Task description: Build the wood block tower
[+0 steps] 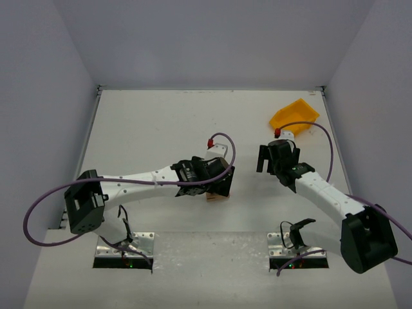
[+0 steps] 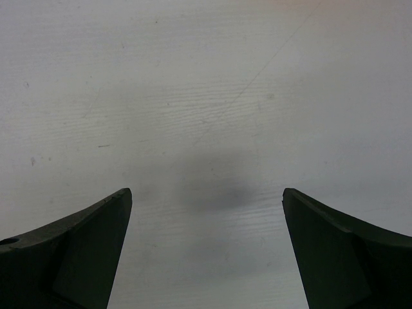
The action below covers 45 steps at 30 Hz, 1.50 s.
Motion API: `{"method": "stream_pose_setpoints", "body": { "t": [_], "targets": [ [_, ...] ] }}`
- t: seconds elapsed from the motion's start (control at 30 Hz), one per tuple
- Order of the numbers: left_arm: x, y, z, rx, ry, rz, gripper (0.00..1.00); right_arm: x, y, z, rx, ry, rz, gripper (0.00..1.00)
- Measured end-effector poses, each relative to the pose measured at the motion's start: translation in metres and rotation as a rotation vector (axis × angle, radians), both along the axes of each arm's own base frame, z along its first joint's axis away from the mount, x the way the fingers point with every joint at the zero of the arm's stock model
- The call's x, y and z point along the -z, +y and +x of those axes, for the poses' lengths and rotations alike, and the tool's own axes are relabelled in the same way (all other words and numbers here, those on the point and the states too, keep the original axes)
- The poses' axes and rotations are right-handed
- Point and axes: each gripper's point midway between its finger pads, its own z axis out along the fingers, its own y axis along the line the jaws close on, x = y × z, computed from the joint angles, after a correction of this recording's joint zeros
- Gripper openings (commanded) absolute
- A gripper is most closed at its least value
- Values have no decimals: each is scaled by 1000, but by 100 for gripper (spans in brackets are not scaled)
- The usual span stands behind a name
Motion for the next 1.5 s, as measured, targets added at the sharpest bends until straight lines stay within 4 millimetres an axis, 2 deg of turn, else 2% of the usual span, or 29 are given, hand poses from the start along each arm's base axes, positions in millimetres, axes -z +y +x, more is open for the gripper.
{"method": "stream_pose_setpoints", "body": {
  "t": [0.2, 0.3, 0.67, 1.1, 1.5],
  "targets": [
    [-18, -12, -10, 88, 0, -109, 100, 3, 0, 0, 0, 10, -4, 99],
    [-21, -17, -13, 114, 5, -134, 100, 3, 0, 0, 0, 10, -4, 99],
    [-16, -28, -19, 172, 35, -155, 99, 3, 0, 0, 0, 10, -4, 99],
    [-6, -32, -20, 190, 55, -138, 99, 2, 0, 0, 0, 10, -4, 99],
    [-6, -35, -21, 212, 56, -148, 99, 2, 0, 0, 0, 9, -4, 99]
  ]
}}
